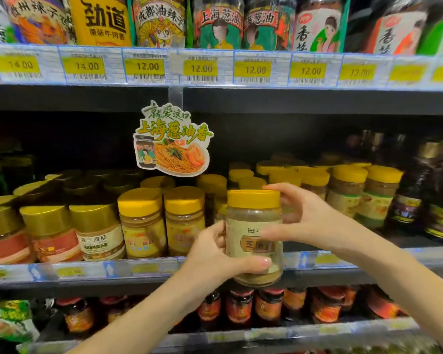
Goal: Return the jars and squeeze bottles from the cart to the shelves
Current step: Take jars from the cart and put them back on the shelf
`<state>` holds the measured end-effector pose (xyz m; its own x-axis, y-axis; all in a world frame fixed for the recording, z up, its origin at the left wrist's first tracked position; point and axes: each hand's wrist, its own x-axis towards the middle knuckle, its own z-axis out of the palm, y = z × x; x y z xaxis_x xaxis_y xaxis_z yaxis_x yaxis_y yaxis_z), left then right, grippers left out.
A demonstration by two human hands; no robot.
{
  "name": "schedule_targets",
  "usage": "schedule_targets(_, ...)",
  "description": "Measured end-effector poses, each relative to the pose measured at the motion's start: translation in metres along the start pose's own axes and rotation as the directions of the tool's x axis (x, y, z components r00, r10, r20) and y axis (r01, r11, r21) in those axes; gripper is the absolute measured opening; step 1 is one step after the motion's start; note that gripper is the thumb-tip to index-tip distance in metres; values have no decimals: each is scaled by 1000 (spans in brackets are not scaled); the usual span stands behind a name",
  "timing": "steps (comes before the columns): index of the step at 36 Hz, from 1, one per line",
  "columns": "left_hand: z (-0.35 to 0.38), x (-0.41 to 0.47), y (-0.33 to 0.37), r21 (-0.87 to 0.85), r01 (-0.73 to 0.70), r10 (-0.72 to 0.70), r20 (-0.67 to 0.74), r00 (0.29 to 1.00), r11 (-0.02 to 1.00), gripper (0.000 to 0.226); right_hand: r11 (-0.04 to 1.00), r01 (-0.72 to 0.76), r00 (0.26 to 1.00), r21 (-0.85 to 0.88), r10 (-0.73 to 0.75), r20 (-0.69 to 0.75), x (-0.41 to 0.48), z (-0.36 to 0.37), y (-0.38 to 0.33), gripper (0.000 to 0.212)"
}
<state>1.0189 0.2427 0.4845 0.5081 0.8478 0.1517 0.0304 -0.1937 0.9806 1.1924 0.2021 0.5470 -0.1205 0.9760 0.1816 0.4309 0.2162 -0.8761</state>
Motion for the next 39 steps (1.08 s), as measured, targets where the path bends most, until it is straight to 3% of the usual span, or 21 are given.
schedule_targets(3, 10, 1, -4, 10, -1, 0, 54, 999, 1000, 73, 1000, -13, 1000, 3, 13, -21, -6, -5, 6, 66)
schedule_targets(9, 18, 1, -6, 16, -20, 19, 94, 995, 1000, 61, 999, 1, 999, -40, -3, -47, -10, -10, 10, 64)
schedule_targets(17, 16, 4, -1, 9, -132, 130, 121, 984, 991, 70, 982, 178, 978, -60, -183, -99, -8, -14, -4, 63)
schedule_targets(20, 15, 5, 1, 53, -186, 178, 127, 976, 981, 78, 975, 213, 971, -65, -218, -95, -6, -21, -10, 74)
schedule_targets(27, -13, -1, -10, 207, -206, 172, 174, 970, 956, 82, 948, 318, 921, -26, -315, -227, 2, -39, -3, 60)
schedule_targets(30, -28, -10, -14, 472, -240, 169, 187, 968, 848, 82, 955, 293, 918, -38, -293, -268, 10, -45, 10, 67)
schedule_targets(33, -43, -15, -20, 767, -285, 152, 242, 958, 575, 82, 969, 244, 923, -41, -245, -297, 19, -50, 27, 73)
schedule_targets(35, -51, -19, -22, 855, -291, 123, 264, 957, 428, 81, 978, 210, 929, -19, -205, -307, 26, -51, 41, 80)
schedule_targets(39, -58, -24, -18, 902, -263, 58, 259, 964, 342, 76, 985, 167, 932, 39, -145, -332, 36, -47, 64, 73)
